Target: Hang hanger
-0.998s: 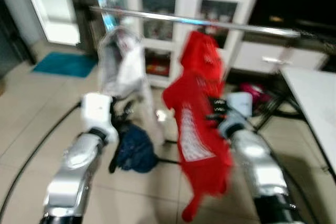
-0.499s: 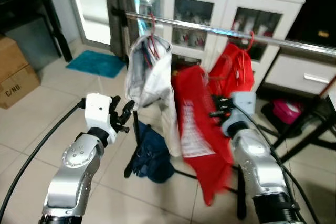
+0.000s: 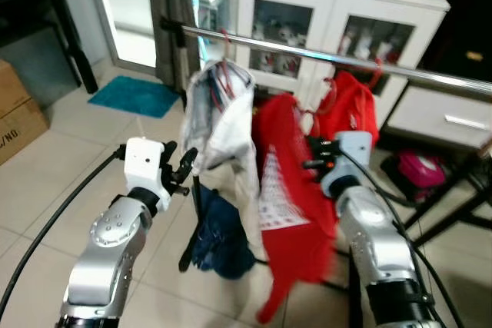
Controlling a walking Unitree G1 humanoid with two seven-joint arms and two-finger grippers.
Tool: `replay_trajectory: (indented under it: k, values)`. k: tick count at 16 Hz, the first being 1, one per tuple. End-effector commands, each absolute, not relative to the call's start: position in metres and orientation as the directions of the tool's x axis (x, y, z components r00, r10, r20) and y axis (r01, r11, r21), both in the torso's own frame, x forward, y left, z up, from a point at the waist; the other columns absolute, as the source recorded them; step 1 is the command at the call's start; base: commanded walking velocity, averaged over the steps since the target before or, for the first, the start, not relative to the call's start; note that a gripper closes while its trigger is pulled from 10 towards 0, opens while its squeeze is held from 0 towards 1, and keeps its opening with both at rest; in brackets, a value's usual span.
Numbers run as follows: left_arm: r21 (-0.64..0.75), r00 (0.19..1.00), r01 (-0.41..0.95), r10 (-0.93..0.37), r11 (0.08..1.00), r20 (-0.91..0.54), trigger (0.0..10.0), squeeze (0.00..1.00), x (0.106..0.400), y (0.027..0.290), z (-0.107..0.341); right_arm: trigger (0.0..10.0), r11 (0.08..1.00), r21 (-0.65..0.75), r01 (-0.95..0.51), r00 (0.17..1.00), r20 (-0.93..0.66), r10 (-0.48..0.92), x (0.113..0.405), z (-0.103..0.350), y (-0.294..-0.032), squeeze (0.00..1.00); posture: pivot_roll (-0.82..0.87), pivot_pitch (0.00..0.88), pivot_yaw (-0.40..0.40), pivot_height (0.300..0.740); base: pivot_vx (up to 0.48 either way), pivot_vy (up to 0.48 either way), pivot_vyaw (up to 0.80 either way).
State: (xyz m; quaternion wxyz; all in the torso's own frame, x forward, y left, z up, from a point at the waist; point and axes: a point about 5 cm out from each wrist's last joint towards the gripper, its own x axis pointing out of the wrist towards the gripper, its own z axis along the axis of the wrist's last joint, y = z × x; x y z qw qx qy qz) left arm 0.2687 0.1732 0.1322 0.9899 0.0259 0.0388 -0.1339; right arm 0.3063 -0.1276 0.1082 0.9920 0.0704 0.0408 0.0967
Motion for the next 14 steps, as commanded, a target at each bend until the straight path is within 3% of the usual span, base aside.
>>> replay_trajectory:
  k: [1,10,12,14]
  values:
    - [0.051,0.965,0.254,-0.249,0.966,-0.080,10.0,0.00,0.268,0.178,0.134,10.0,0.959,0.168,-0.229,0.972,-0.007,0.233,0.307,0.119,-0.118,0.00,-0.03,0.000,-0.050,0.727,0.330,0.000,0.00]
    - [0.064,0.961,0.272,-0.267,0.960,-0.075,10.0,0.00,0.269,0.177,0.136,10.0,0.959,0.060,-0.276,0.959,0.077,0.271,0.313,0.143,-0.115,0.00,-0.03,0.000,-0.041,0.727,0.287,0.000,0.00]
    - [0.080,0.953,0.299,-0.295,0.951,-0.065,10.0,0.00,0.268,0.176,0.139,10.0,0.962,0.048,-0.268,0.961,0.085,0.264,0.318,0.149,-0.115,0.00,-0.03,0.000,-0.043,0.727,0.000,0.000,0.00]
    - [0.092,0.907,0.422,-0.420,0.902,-0.042,10.0,0.00,0.262,0.168,0.147,10.0,0.976,0.029,-0.217,0.974,0.068,0.214,0.330,0.157,-0.120,0.00,-0.02,0.000,-0.052,0.727,0.000,0.000,0.00]
